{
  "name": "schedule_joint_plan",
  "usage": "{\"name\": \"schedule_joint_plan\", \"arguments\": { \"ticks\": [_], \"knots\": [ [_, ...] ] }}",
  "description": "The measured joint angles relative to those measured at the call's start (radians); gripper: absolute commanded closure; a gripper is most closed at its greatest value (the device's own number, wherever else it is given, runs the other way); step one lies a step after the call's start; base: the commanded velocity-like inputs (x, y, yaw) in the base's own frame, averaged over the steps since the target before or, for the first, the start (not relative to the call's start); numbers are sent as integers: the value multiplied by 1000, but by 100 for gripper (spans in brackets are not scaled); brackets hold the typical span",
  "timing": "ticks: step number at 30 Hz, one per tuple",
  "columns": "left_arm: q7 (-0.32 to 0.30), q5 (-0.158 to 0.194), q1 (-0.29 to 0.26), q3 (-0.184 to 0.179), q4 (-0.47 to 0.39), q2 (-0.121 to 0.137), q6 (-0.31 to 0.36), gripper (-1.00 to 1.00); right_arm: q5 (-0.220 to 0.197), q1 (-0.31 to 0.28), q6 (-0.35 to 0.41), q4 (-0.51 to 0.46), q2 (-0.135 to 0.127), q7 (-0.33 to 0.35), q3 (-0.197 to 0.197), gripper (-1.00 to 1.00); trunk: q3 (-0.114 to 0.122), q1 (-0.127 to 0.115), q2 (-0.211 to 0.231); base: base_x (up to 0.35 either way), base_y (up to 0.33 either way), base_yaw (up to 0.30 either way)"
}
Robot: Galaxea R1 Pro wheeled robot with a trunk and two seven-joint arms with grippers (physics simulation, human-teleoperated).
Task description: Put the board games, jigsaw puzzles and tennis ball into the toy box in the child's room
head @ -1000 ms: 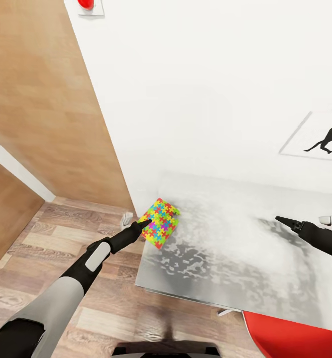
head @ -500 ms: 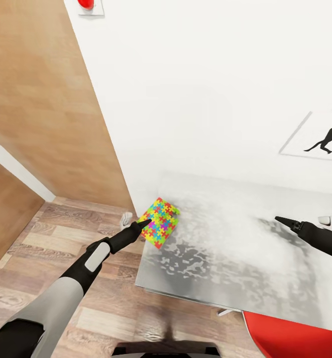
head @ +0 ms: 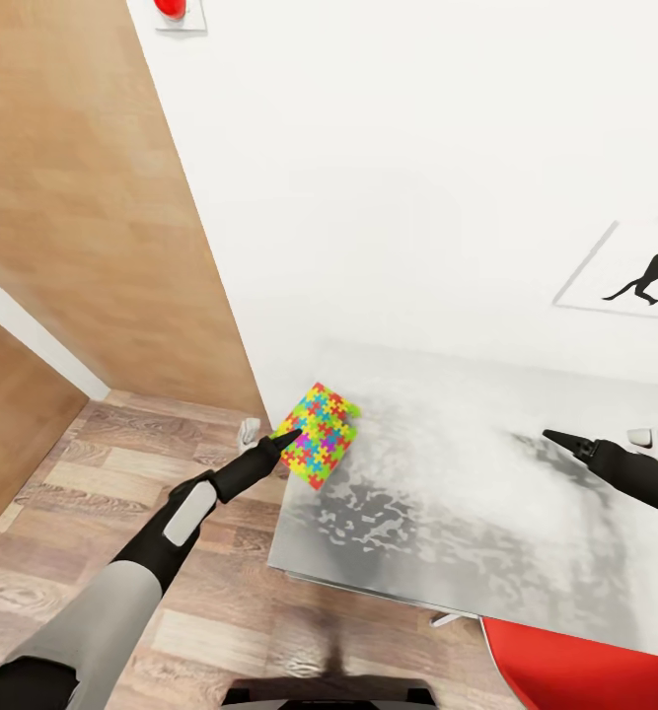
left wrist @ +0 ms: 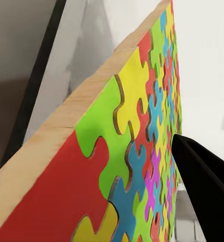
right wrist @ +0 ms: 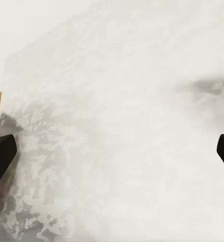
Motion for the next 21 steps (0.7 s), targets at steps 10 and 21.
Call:
{"name": "schedule_joint_plan", "arguments": {
  "ticks": [10, 21],
  "knots": [
    [6, 6, 57, 0, -149, 0, 29, 100, -1, 0, 0, 0, -1, 1, 17, -100, 0, 0, 0, 0, 0, 0],
    [25, 28, 92, -3, -285, -21, 135, 100, -1, 0, 0, 0, -7, 75, 22, -100, 0, 0, 0, 0, 0, 0]
  ]
}}
